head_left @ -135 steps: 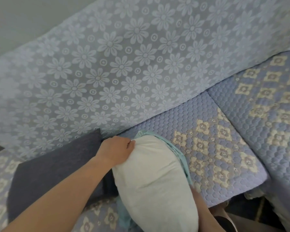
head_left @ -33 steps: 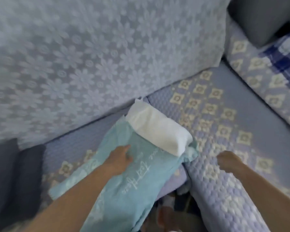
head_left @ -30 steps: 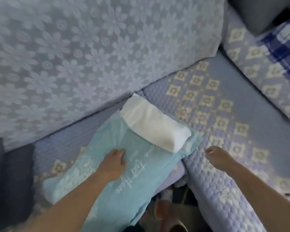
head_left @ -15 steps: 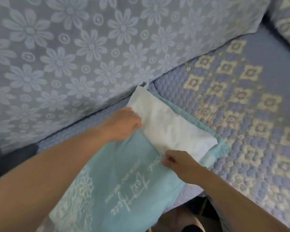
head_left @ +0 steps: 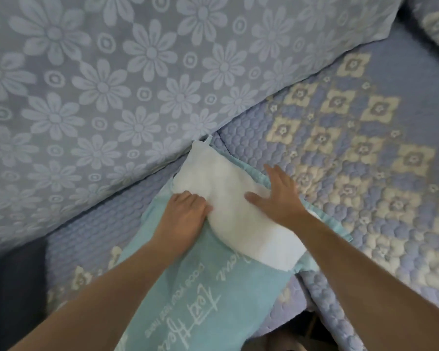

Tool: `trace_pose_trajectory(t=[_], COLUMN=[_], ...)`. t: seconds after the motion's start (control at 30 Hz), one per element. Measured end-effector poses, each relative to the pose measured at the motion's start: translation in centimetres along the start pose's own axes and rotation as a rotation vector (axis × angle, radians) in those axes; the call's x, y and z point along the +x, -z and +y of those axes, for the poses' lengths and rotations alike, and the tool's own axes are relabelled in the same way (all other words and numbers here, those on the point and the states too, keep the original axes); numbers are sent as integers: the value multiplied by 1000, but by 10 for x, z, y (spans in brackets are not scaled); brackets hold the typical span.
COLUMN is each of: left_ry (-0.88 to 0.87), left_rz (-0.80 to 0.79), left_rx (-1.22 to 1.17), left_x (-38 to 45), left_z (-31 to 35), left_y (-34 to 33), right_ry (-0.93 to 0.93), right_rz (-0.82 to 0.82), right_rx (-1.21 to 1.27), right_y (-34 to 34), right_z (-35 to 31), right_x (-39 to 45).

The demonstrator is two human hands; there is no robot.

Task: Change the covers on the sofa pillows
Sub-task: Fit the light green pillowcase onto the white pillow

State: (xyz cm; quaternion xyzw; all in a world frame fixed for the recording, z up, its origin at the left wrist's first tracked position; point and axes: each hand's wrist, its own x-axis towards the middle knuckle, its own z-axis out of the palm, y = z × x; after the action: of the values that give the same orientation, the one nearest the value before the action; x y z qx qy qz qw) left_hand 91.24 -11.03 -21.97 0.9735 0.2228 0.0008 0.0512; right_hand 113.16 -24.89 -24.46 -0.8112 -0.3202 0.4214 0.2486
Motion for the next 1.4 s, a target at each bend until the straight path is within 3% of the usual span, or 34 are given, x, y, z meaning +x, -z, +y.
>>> trace_pose_trajectory(t=[0.07, 0.13, 0.23, 0.37, 0.43, 0.5, 0.57, 0.67, 0.73, 0.8, 0.9, 1.07, 1.13, 1.23, 1.33, 1.4], left_ry=[33, 93, 38, -58, -283, -358, -209, 29, 39, -27, -1, 119, 81, 6, -226, -328], left_rz=[40, 77, 133, 41, -157, -412, -686, -1062, -1276, -1376, -1361, -1168, -1136, -1011, -789, -651], left_rx=[-33, -29, 14, -43, -20, 19, 84, 33, -47, -29, -52, -142, -92, -2, 67, 9], left_x=[-6, -11, -33, -46, -36, -17, 3, 5, -14, -42, -83, -125, -132, -135, -133, -124], left_z=[1, -7, -11, -5, 0, 8, 17, 28, 39, 48, 62, 54, 48, 42, 41, 40], left_y=[1, 8, 19, 23, 19, 15, 14, 16, 25, 39, 61, 79, 84, 94, 112, 124], right_ry=[12, 181, 494, 480, 455, 452, 386, 56, -128, -137, -34, 85, 165, 140, 16, 19], right_rz=[-325, -481, -458, -483, -427, -417, -499, -484, -393, -418, -478, -467, -461, -469, -712, -790], right_rx=[-7, -233, -442, -412, -411, -420, -275, 64, 99, -44, -172, -194, -162, -59, 16, 80], right_y=[-12, -47, -103, -121, -119, -113, -104, -80, -68, -72, -98, -158, -176, -182, -165, -151], right_z=[-19, -32, -41, -35, -32, -38, -37, -8, 21, 38, 32, -21, -40, -61, -74, -77], right_x=[16, -5, -61, -86, -88, -94, -100, -97, -89, -77, -58, -51, -49, -38, -29, -39])
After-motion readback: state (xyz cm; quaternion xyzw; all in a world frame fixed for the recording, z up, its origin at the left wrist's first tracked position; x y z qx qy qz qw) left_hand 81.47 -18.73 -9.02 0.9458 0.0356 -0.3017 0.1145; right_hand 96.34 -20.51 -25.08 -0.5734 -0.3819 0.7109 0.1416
